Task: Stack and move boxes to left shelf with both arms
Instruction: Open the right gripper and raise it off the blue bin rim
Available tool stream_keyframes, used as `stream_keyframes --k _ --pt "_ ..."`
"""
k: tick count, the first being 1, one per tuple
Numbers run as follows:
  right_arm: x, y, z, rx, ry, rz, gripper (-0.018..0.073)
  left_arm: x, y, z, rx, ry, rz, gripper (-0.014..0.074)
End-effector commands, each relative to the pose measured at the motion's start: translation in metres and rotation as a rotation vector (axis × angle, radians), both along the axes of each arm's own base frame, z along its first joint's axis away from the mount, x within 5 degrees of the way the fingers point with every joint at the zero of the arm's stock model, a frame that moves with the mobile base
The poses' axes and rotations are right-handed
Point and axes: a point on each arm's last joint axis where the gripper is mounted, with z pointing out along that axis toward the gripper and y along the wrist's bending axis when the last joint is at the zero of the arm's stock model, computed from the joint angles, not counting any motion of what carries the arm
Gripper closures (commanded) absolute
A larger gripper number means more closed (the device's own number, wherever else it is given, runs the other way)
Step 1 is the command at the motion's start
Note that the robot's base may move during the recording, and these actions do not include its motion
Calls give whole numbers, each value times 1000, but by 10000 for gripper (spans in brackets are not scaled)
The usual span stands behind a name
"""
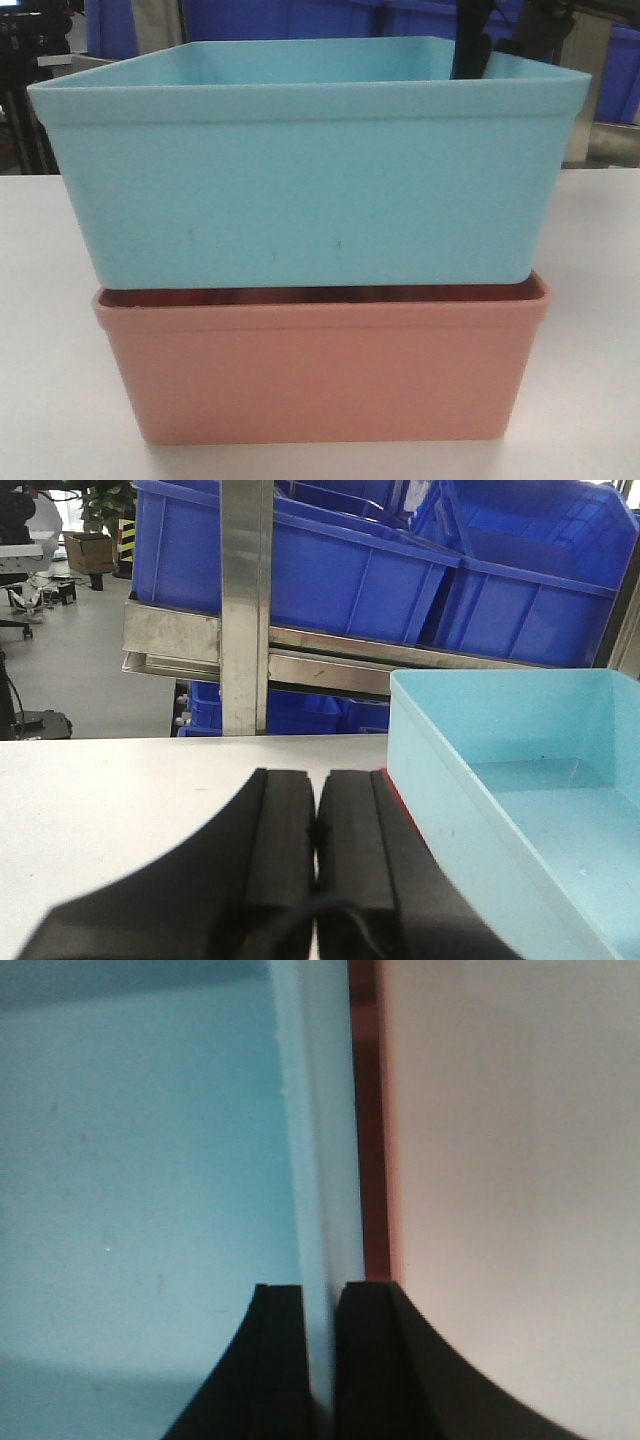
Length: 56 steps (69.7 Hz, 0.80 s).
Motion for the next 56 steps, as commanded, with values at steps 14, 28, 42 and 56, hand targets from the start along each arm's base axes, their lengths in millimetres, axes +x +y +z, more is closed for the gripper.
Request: stream_keyframes --k 14,28,42,56 --pt "-4 1 29 83 -128 -9 505 -1 2 17 -29 -106 17 608" --pt "-5 1 12 74 -100 -16 505 -1 2 17 -29 -106 17 608" --pt "-5 1 4 73 -92 -13 505 -1 2 17 -29 -106 17 608" --pt "-4 1 4 76 -112 -12 505 -1 2 17 -29 -106 17 608"
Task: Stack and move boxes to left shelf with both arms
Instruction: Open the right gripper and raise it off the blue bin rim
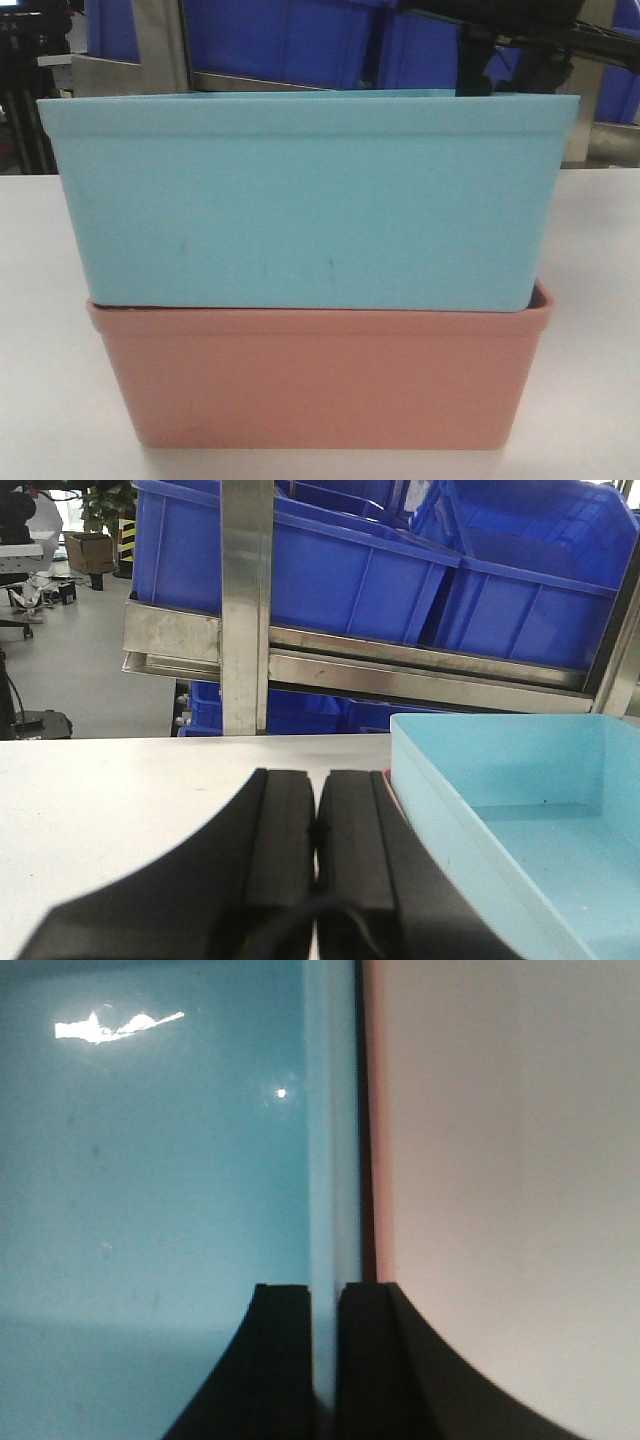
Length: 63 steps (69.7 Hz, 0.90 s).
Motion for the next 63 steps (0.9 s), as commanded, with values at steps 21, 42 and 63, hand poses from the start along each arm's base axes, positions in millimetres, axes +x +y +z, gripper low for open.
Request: stream_keyframes --k 21,42,63 --pt "2 0 33 91 -188 -6 505 -1 2 17 -29 -106 17 608" --pt "3 0 34 93 -197 -8 505 -1 2 17 -29 -106 17 608" --pt "0 -1 17 78 -158 -13 505 -1 2 17 -29 -106 17 608"
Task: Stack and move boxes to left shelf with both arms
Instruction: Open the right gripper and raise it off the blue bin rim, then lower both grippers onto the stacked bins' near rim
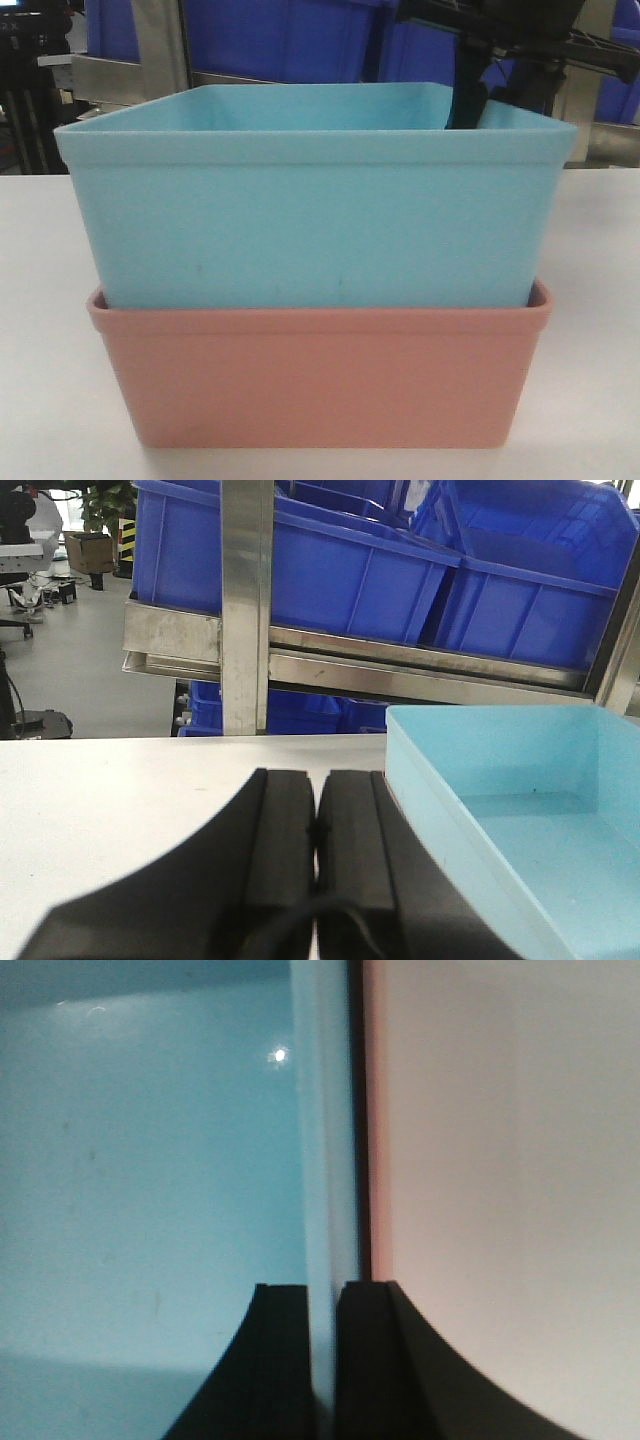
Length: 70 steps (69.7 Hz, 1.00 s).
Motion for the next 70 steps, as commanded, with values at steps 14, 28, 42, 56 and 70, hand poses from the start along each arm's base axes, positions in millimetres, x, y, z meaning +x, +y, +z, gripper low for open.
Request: stream_keyframes --k 14,28,42,56,70 --pt "-5 0 18 72 -99 -18 505 -1 2 17 -29 -106 17 608" --pt "-5 -1 12 67 -101 -14 488 -1 2 17 -29 -106 17 608" --pt "-5 -1 12 47 -114 28 191 -1 2 17 -29 -106 17 608" --pt "-5 -1 12 41 -116 40 79 -1 2 17 -29 -106 17 608" --pt "-4 -1 13 46 -135 35 80 -1 2 17 -29 -106 17 608"
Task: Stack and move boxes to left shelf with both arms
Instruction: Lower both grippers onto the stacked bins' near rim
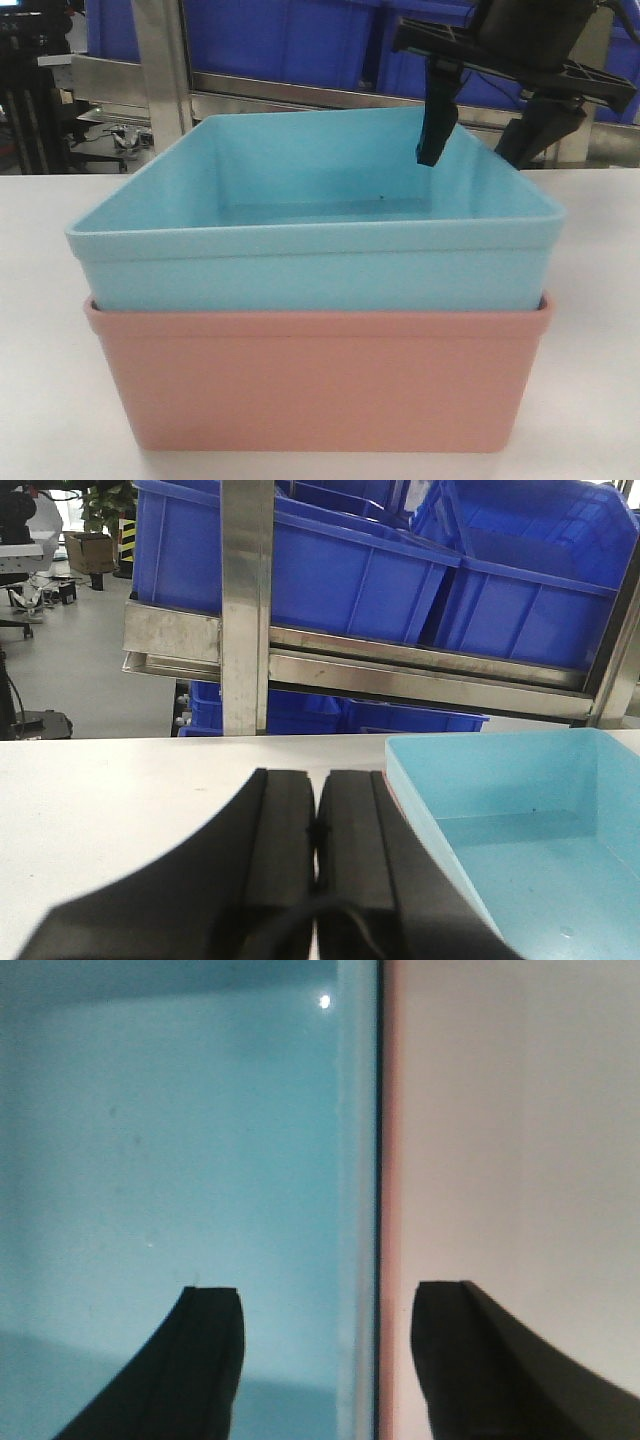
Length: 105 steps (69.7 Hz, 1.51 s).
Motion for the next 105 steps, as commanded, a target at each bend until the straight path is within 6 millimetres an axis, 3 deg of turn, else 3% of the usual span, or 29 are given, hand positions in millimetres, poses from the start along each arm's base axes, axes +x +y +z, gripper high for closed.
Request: stream_keyframes --k 1,79,89,105 --pt "-2 -1 30 42 -119 1 80 -1 2 17 -29 -106 17 608" --pt "-5 -2 28 21 -78 14 80 2 1 18 -53 -93 16 608" --pt "-6 -2 28 21 -76 15 80 14 -6 31 -5 81 -27 608" --pt "-8 -4 26 5 -63 21 80 68 -26 50 53 358 -80 608"
